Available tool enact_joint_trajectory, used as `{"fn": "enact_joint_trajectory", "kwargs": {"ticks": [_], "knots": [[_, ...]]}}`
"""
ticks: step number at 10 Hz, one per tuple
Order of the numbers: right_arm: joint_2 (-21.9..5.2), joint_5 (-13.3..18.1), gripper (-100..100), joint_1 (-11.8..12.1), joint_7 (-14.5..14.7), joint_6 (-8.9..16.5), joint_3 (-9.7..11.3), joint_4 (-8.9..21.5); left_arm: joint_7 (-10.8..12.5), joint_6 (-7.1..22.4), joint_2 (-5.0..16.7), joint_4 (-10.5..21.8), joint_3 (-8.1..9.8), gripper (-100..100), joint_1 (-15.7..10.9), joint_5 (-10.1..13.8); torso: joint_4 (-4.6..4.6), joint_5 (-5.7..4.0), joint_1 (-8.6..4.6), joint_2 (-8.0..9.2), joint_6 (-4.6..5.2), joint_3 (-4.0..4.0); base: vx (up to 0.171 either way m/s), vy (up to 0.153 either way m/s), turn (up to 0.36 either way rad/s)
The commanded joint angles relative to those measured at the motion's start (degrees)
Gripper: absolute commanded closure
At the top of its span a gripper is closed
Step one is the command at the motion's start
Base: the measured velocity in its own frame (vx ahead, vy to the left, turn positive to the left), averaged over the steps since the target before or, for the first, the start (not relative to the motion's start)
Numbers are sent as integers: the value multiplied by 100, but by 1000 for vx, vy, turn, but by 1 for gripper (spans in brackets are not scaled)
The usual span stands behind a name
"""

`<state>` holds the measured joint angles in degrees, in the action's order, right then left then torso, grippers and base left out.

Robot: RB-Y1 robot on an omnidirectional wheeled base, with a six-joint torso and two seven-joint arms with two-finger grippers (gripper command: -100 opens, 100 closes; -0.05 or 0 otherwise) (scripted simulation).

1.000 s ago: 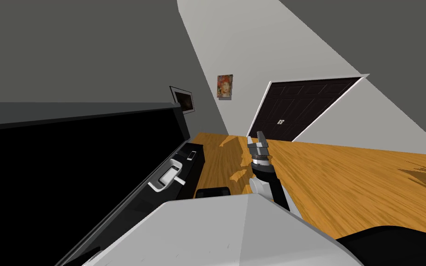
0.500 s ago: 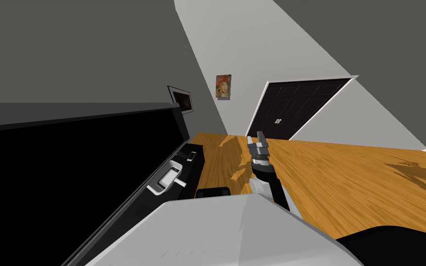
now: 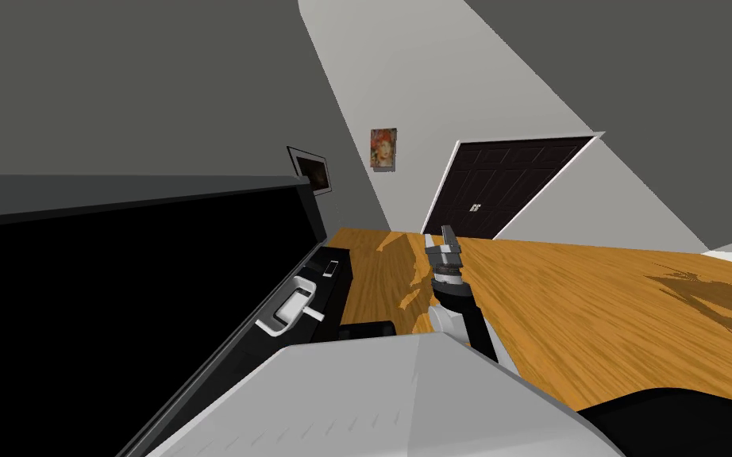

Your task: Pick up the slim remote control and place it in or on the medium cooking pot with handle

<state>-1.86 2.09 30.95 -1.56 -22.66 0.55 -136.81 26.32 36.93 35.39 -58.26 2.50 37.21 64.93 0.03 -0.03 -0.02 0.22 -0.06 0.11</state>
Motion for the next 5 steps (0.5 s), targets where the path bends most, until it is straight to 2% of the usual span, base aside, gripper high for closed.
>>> {"fn": "enact_joint_trajectory", "kwargs": {"ticks": [1,2,3,4,5], "knots": [[0,0,0,0,0,0,0,0,0,0,0,0,0,-100,0,0,0,0,0,0,0,0,-4,24,-8],[0,0,0,0,0,0,0,0,-1,3,-7,14,-5,0,-3,6,0,-2,-7,-2,0,-1,0,0,0],[0,0,0,0,0,0,0,0,207,-10,-112,146,51,-100,-102,-83,-1,-3,-14,-3,0,-2,-81,12,-325],[0,0,0,-2,0,0,1,0,311,-16,-166,212,79,-100,-152,-128,4,-3,-12,18,8,10,-126,19,-386],[0,0,0,-2,0,0,1,0,416,-22,-219,279,107,-100,-201,-172,8,-3,-10,35,5,20,-141,10,-220]]}}
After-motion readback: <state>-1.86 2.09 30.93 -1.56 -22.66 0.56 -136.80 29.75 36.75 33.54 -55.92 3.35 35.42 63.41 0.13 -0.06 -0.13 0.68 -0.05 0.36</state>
